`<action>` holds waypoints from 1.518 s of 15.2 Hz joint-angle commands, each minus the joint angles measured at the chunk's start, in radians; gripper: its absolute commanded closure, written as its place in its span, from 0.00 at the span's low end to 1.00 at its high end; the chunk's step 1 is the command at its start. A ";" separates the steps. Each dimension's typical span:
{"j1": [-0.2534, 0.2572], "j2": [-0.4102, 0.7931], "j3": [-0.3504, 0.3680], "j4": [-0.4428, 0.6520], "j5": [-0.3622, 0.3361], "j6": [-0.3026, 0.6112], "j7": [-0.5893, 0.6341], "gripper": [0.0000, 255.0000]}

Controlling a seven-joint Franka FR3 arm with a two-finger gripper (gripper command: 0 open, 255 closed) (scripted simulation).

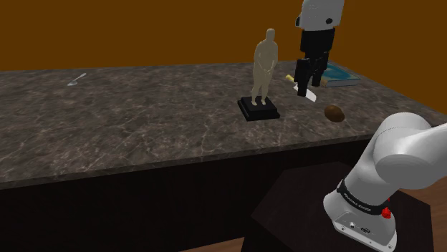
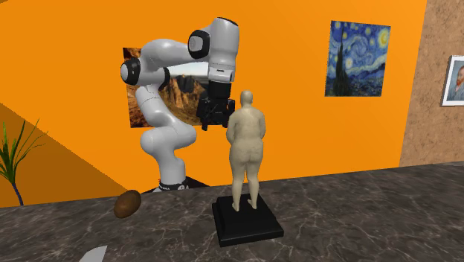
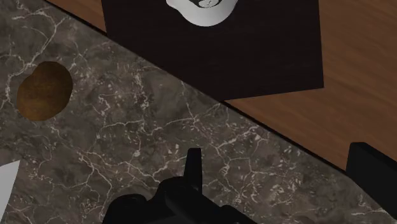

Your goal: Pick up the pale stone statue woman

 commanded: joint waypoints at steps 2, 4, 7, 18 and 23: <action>-0.004 0.029 -0.007 0.032 -0.009 0.005 -0.008 0.00; -0.012 0.087 -0.022 0.098 -0.026 0.013 -0.024 0.00; -0.022 0.173 -0.042 0.203 -0.047 0.019 -0.047 0.00; -0.047 0.494 -0.107 0.663 -0.084 -0.026 -0.134 0.00; -0.056 0.597 -0.127 0.819 -0.083 -0.049 -0.163 0.00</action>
